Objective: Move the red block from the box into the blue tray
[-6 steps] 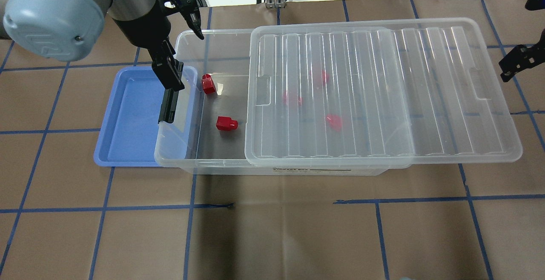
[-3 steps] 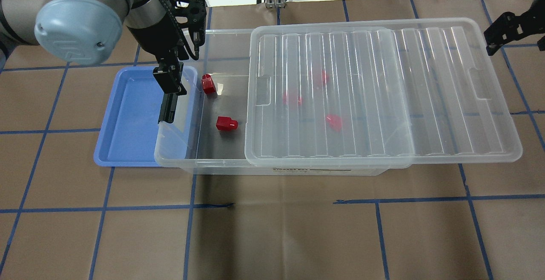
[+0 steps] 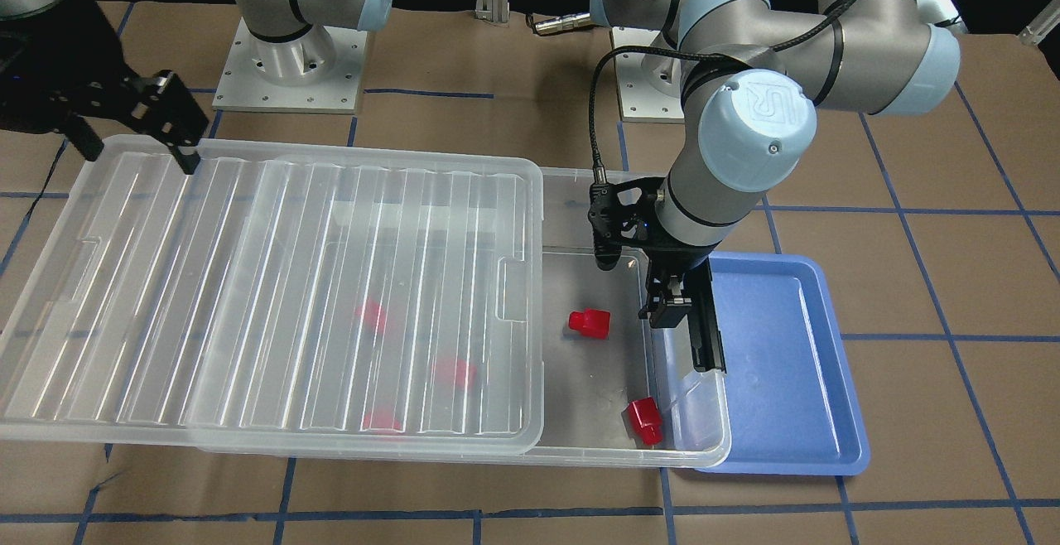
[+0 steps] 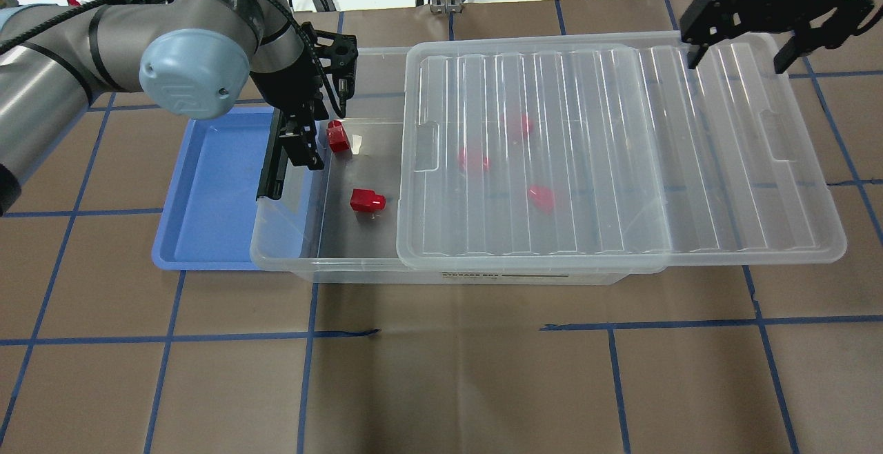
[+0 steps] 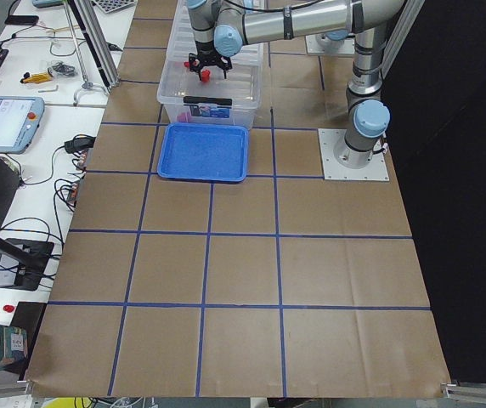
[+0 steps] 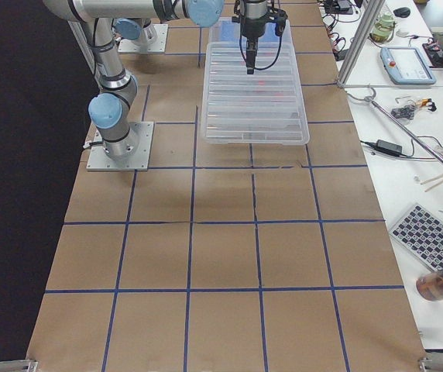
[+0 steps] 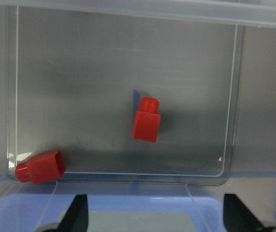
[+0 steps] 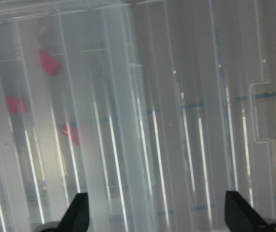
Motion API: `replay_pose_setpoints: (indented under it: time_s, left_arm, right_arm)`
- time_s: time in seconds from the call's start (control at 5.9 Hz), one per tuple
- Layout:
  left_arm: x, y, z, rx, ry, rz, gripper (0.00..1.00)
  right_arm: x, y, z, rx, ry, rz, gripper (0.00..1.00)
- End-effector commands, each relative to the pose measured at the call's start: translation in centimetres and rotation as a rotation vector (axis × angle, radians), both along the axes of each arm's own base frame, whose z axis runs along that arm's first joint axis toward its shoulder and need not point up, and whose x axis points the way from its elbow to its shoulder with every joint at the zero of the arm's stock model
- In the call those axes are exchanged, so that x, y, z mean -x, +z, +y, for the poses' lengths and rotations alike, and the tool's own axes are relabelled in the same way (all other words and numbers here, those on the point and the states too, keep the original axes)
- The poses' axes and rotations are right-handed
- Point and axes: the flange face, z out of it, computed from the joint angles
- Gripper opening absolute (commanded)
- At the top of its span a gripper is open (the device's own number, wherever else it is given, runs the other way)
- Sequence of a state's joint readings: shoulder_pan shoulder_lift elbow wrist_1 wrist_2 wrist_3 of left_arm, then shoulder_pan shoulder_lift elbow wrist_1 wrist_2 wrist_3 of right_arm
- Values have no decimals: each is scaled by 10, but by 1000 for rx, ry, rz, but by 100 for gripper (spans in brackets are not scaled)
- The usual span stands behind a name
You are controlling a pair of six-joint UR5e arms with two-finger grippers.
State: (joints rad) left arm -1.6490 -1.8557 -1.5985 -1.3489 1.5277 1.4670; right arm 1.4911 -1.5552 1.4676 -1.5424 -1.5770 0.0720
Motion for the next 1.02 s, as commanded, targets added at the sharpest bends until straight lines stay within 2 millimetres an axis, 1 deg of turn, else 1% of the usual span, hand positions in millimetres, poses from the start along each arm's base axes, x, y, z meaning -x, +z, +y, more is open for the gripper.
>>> replay_pose_setpoints:
  time_s: [0.0,0.17,0.34,0.51,0.68,0.85]
  left_arm:
    - [0,-49,10,38,-1,10,97]
    - [-1,-64,17,58,1,14,97]
    - [1,-71,19,63,4,47,97]
    - [-8,-80,21,73,27,81,97]
    - [-7,-89,25,81,26,88,96]
    - [-7,-106,31,105,26,93,96]
  right_arm:
    - [-49,-5,5,-14,-17,-6,100]
    - [-47,-6,3,-17,-2,5,100]
    - [-43,-7,2,-19,4,6,100]
    - [-41,-6,1,-13,25,7,100]
    - [-34,-8,-1,-20,20,3,100]
    - [-33,-8,0,-20,15,-3,100]
